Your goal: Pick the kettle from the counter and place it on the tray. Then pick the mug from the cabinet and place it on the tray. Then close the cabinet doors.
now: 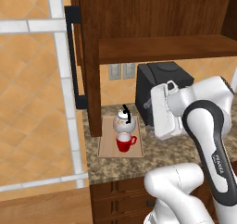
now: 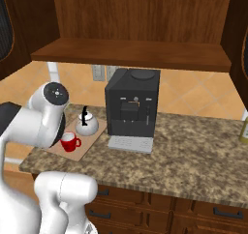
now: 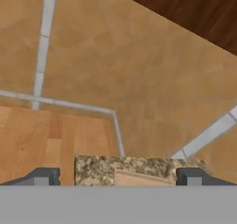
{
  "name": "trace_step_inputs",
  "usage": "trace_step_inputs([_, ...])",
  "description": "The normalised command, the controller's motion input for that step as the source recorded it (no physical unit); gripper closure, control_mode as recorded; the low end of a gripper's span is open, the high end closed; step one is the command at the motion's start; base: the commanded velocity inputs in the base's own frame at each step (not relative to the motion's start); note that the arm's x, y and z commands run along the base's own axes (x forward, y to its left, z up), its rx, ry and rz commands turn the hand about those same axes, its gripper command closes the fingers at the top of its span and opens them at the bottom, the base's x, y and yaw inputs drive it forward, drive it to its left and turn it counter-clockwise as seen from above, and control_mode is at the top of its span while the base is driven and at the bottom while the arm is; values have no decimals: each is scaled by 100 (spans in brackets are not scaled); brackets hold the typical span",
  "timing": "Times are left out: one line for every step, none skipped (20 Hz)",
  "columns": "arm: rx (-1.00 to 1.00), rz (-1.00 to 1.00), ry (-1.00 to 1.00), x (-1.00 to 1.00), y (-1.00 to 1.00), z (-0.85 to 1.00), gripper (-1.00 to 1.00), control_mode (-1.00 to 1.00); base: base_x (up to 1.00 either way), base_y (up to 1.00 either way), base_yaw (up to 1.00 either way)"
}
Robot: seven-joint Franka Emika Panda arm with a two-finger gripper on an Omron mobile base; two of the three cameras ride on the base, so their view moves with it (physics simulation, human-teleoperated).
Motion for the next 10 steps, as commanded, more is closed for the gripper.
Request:
trace_step_inputs([0,9,-4,-31,37,27,-100,-100,0,0,0])
trace_step_inputs([0,10,-7,-38,35,22,-100,-100,0,0,0])
trace_step_inputs([0,11,-15,-44,33,22,-100,-100,0,0,0])
trace_step_inputs([0,11,-19,-45,32,20,-100,-100,0,0,0])
trace_step_inputs([0,11,-19,-43,40,17,-100,-100,0,0,0])
trace_step_inputs([0,13,-22,-42,35,21,-100,-100,0,0,0])
trace_step_inputs([0,14,-26,-45,31,24,-100,-100,0,0,0])
trace_step_inputs([0,14,-25,-45,37,21,-100,-100,0,0,0])
trace_step_inputs([0,13,-23,-45,35,23,-100,-100,0,0,0])
trace_step_inputs([2,5,-25,-45,36,23,-100,-100,0,0,0])
